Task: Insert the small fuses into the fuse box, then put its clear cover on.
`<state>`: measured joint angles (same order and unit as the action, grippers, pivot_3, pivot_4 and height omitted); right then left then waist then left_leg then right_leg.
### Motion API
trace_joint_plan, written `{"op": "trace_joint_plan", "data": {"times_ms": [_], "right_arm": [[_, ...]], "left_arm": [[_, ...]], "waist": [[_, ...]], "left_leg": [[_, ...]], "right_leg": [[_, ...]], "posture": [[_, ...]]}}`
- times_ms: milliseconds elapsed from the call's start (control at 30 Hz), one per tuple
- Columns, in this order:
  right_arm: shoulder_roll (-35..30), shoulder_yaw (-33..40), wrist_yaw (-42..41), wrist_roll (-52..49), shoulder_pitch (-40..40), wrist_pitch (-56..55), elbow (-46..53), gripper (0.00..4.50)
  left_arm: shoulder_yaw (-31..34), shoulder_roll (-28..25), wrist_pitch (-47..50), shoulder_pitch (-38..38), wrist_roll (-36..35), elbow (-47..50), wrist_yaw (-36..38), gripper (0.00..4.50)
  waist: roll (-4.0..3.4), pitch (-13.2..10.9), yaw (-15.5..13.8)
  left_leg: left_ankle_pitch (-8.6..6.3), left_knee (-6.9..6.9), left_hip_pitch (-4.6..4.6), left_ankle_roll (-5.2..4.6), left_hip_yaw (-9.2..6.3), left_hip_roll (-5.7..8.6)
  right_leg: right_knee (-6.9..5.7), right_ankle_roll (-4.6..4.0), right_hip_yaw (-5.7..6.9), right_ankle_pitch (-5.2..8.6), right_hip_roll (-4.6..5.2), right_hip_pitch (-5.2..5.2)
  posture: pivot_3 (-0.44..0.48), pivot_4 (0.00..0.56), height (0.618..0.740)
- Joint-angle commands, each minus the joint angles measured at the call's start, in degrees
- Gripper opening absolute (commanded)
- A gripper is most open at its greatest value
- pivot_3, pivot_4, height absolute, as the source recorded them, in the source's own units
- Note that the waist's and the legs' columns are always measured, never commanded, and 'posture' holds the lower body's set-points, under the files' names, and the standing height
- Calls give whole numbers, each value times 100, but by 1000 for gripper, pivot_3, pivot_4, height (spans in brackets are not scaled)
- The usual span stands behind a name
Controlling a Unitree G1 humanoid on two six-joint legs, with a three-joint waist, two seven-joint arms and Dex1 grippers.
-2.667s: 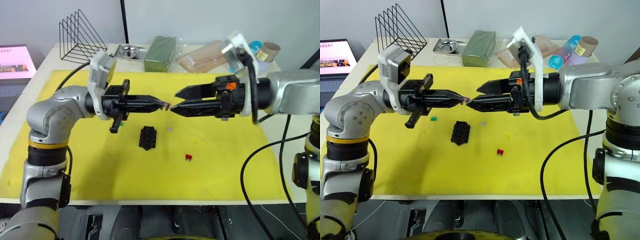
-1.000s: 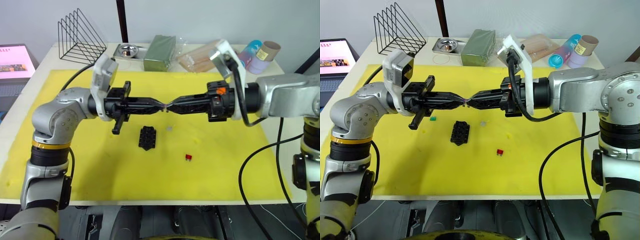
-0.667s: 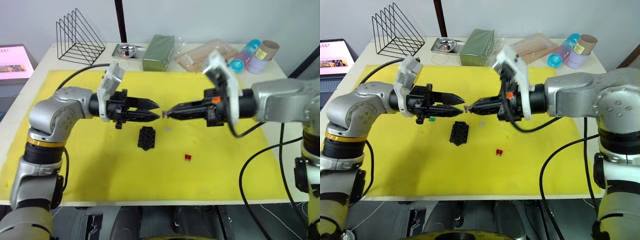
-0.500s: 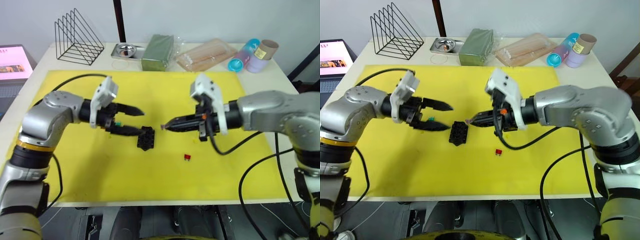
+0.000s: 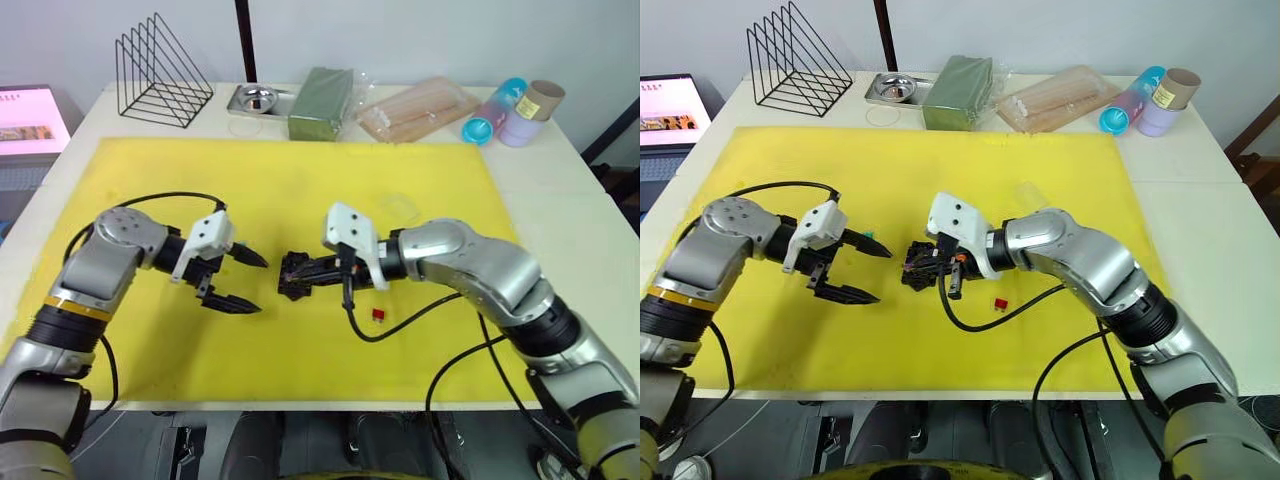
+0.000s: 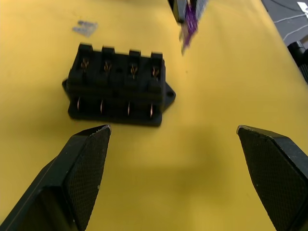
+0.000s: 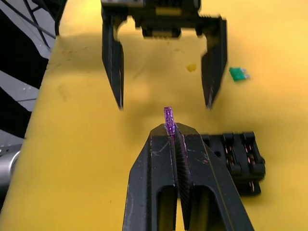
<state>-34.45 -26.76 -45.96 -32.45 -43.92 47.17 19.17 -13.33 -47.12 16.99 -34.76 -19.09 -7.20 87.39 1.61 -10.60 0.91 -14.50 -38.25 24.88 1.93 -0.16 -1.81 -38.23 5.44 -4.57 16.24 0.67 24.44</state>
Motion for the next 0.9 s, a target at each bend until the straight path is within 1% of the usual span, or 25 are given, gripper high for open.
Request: {"op": "trace_joint_plan", "data": {"times_ms": [33,333,900], "right_arm": [[140,129,-108,175,-31,-70,-8,0],[336,134,-303,529,56,-140,-311,0],[452,210,-459,923,215,-181,-406,0]], "left_arm": [[146,-3,-91,-59,57,36,-27,4455],[159,63,-157,7,118,53,-97,4455],[170,111,-143,21,110,131,-142,4455]], "waist": [[0,0,5],[0,0,5],[0,0,7]], "left_leg": [[0,0,0,0,-2,0],[0,0,0,0,-2,2],[1,-2,0,1,-3,4]], "right_leg": [[0,0,1,0,-2,0],[-2,0,2,0,-2,0],[-6,0,3,0,-2,0]], "posture": [[0,150,740],[0,150,740],[0,150,740]]}}
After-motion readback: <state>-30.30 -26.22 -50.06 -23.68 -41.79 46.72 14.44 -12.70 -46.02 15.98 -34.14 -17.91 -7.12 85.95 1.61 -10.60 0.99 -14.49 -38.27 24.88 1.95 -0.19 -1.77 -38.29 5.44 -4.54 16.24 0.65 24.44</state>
